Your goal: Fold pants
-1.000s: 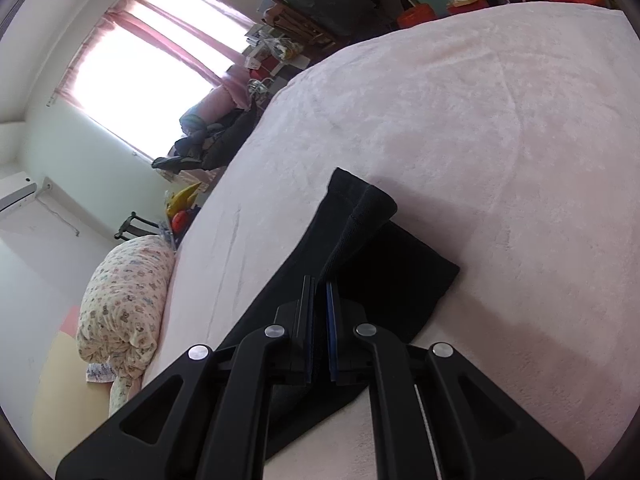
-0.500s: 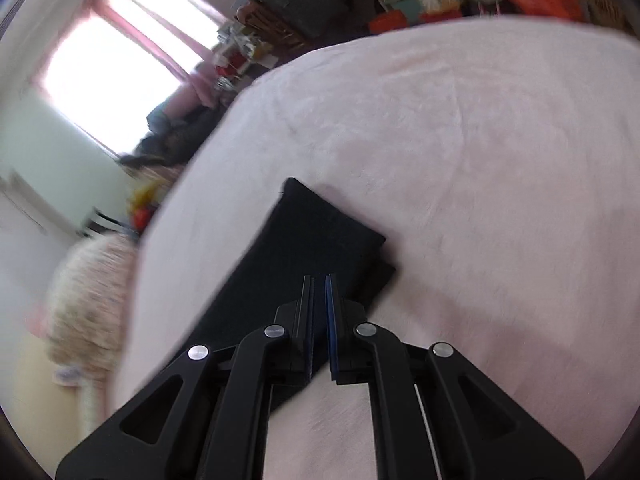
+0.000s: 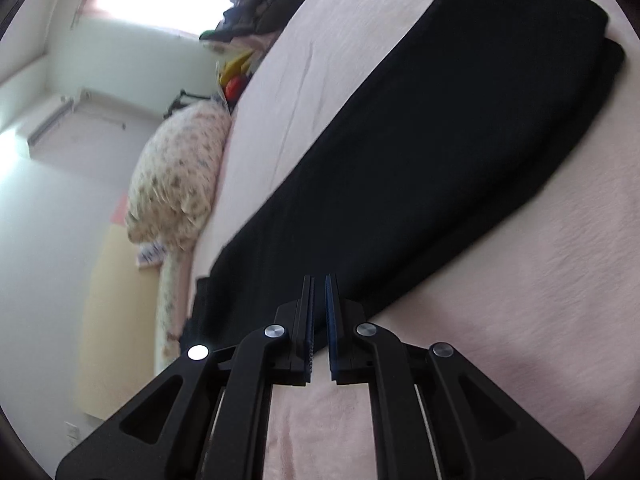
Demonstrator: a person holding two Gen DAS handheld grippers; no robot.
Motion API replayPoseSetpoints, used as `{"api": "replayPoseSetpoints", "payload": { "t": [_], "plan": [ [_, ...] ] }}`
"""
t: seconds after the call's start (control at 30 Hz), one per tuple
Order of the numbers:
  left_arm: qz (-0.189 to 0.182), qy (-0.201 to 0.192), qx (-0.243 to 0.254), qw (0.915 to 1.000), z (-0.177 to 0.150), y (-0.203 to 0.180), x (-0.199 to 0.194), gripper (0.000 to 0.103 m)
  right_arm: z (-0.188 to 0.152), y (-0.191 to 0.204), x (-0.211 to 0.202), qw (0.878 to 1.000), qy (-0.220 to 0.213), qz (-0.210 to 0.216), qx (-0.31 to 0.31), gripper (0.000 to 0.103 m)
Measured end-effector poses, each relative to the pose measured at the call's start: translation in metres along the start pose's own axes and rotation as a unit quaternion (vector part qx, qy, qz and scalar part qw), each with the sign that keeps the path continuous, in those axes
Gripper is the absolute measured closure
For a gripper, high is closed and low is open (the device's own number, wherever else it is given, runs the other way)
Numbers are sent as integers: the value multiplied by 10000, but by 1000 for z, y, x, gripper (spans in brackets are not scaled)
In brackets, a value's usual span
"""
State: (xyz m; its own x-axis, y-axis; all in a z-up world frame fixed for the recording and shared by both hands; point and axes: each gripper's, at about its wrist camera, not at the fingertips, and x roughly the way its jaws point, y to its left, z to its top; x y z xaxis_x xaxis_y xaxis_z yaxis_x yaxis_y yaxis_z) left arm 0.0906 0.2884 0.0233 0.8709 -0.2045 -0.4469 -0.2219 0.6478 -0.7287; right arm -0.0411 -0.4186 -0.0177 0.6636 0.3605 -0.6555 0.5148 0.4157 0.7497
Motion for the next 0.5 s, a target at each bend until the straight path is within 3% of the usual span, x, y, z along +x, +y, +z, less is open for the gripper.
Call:
{"api": "replayPoseSetpoints", "payload": {
  "t": [0.13, 0.27, 0.3, 0.33, 0.37, 0.4, 0.5],
  "plan": [
    [-365, -277, -564, 9974, 4, 15, -16, 3, -8, 1, 3, 9999, 86, -130, 3, 97],
    [-467, -379, -814, 9949, 7, 23, -22, 3, -12, 4, 5, 9998, 163, -98, -1, 95],
    [-469, -374, -815, 9949, 7, 23, -22, 3, -11, 4, 5, 9998, 161, -137, 12, 71],
    [-453, -368, -798, 9951, 6, 23, -21, 3, -10, 4, 2, 9999, 96, -137, 30, 18],
    [-433, -360, -775, 9954, 6, 22, -21, 3, -10, 6, -1, 10000, -69, -8, 3, 4],
    [-411, -349, -747, 9958, 7, 21, -20, 3, -10, 7, -8, 9994, -299, 166, -57, 2],
    [-363, -342, -702, 9963, 7, 19, -18, 3, -10, 15, -20, 9978, -575, 161, -295, 3]
  ]
}}
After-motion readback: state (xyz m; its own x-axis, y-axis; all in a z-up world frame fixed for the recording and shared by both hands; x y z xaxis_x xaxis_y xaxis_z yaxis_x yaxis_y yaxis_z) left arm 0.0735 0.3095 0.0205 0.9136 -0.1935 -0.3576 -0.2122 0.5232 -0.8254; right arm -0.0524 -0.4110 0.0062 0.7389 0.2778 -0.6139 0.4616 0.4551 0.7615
